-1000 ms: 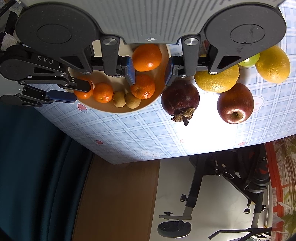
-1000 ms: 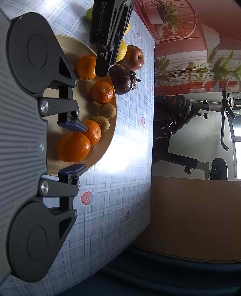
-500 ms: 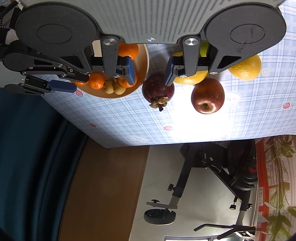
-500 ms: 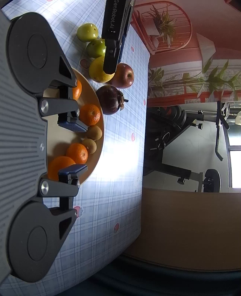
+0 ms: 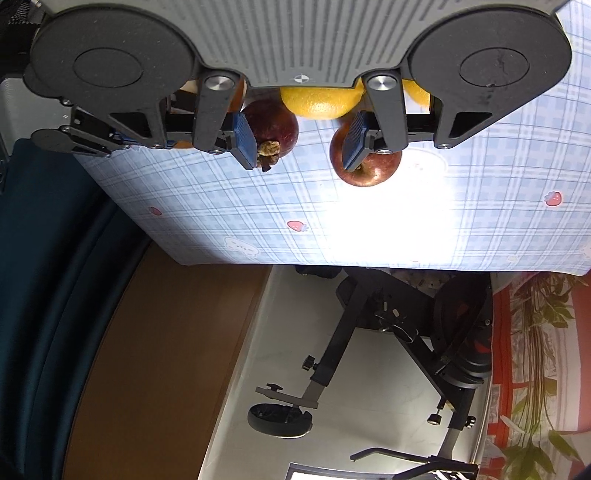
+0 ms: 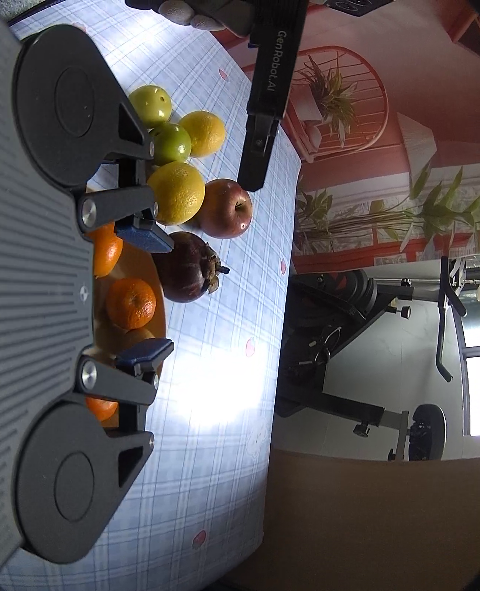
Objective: Organize fruits
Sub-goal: 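Move the left tool down to the purple mangosteen and close on it, then carry the mangosteen with the left tool onto the cream plate and release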
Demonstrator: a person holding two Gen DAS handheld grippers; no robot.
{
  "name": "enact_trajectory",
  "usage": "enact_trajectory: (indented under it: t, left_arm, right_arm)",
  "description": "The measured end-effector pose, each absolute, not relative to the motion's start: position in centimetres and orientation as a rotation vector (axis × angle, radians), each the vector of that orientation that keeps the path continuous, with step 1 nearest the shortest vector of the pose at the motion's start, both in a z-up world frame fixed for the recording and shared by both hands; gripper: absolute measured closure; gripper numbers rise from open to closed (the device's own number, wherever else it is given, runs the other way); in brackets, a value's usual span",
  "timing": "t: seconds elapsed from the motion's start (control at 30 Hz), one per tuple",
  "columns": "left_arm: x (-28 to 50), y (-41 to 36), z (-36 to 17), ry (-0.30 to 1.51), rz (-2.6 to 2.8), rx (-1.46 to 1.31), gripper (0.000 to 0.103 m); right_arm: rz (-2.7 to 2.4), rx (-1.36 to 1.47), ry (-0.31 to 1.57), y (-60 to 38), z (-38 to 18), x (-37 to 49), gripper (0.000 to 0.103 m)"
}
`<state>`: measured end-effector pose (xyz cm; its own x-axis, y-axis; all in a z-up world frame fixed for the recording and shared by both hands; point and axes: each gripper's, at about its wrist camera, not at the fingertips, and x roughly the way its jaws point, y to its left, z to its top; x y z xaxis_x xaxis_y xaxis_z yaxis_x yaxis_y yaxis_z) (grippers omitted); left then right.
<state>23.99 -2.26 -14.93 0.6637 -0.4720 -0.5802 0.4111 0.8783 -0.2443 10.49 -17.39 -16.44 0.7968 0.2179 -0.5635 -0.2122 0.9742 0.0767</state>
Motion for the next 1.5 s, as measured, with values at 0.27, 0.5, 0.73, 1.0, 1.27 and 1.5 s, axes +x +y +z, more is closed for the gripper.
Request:
enact_trajectory:
  t: [0.27, 0.5, 0.73, 1.0, 1.27, 1.5]
  left_arm:
    - [27.5, -4.3, -16.2, 0.786, -0.561, -0.133, 0.049]
    - [29.2, -4.6, -17.6, 0.86, -0.595, -0.184, 0.049]
    - [29.8, -4.9, -18.6, 0.9, -0.608, -0.189, 0.049]
    - [31.0, -5.0, -19.7, 0.94, -0.616, -0.194, 0.049]
    - [30.4, -5.0, -19.8, 0.916, -0.646, -0.19, 0.056]
    - [29.0, -5.3, -18.0, 0.858, -0.669, -0.167, 0.056]
  right_arm:
    - [0.309, -0.061, 0.651, -15.9, -17.6, 13.9, 0.044]
    - [0.352, -0.087, 0.675, -15.2, -18.3, 15.3, 0.037]
    - [0.37, -0.112, 0.715, -15.0, -19.1, 16.8, 0.037]
    - [0.385, -0.095, 0.75, -14.9, -19.9, 18.1, 0.038]
    - [0.374, -0.058, 0.719, -15.5, -19.8, 17.6, 0.039]
    - [0.353, -0.057, 0.659, -15.5, -18.3, 15.6, 0.039]
